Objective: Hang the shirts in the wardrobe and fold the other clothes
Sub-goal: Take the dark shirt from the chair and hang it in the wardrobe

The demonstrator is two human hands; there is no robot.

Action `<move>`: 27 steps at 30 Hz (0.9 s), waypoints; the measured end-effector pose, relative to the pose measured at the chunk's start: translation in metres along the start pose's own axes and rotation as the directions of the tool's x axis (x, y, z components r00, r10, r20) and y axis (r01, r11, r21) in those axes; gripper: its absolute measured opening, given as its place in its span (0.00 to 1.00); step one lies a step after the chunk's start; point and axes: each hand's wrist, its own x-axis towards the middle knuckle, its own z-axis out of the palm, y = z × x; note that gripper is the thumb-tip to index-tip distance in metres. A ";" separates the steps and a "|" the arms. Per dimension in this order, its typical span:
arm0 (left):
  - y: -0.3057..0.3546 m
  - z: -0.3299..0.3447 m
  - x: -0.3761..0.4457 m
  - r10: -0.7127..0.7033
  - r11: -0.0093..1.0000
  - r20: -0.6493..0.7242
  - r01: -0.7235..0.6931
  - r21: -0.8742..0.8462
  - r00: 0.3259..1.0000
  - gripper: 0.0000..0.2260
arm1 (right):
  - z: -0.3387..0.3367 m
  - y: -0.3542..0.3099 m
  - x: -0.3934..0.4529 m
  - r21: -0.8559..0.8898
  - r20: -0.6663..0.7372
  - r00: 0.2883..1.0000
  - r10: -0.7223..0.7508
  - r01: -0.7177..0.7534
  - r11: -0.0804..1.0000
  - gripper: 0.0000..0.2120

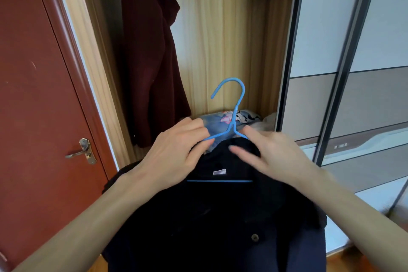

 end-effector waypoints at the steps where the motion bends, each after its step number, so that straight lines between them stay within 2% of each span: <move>1: 0.001 0.000 0.001 -0.003 1.000 0.005 0.003 0.005 1.000 0.13 | 0.003 0.002 0.001 0.050 -0.019 1.000 0.015 -0.014 0.999 0.22; 5: -0.004 -0.001 0.005 -0.017 0.999 0.017 0.017 0.046 1.000 0.16 | 0.001 0.019 0.001 0.397 0.056 0.989 0.137 -0.148 0.906 0.23; 8: -0.006 -0.004 0.013 -0.088 0.996 0.041 0.088 0.010 0.995 0.17 | 0.000 0.009 0.005 0.484 0.081 0.978 0.192 -0.207 0.850 0.26; 11: -0.008 -0.002 0.014 -0.020 0.997 0.037 0.017 0.078 0.999 0.19 | 0.002 0.001 0.007 0.507 0.082 0.973 0.217 -0.228 0.831 0.23; 13: -0.010 -0.001 0.012 0.023 0.992 -0.015 -0.021 0.123 1.000 0.19 | 0.004 0.006 0.007 0.462 0.075 0.975 0.208 -0.219 0.860 0.22; 16: -0.014 0.003 0.008 0.043 0.979 -0.120 -0.018 0.202 0.992 0.19 | 0.009 0.018 0.008 0.269 0.061 0.990 0.127 -0.139 0.953 0.23; 20: -0.017 0.012 0.002 0.076 0.960 -0.196 -0.019 0.279 0.978 0.18 | 0.009 0.027 -0.002 0.112 0.066 0.996 0.053 -0.060 0.992 0.23; 24: -0.016 0.018 0.007 -0.007 0.978 -0.220 0.053 0.204 0.976 0.18 | 0.003 0.039 -0.015 -0.065 0.072 0.997 -0.005 0.010 0.998 0.29; 27: -0.010 0.026 0.021 -0.048 0.999 -0.158 0.051 0.017 0.986 0.18 | -0.005 0.045 -0.014 -0.148 0.033 0.999 -0.026 0.031 0.988 0.29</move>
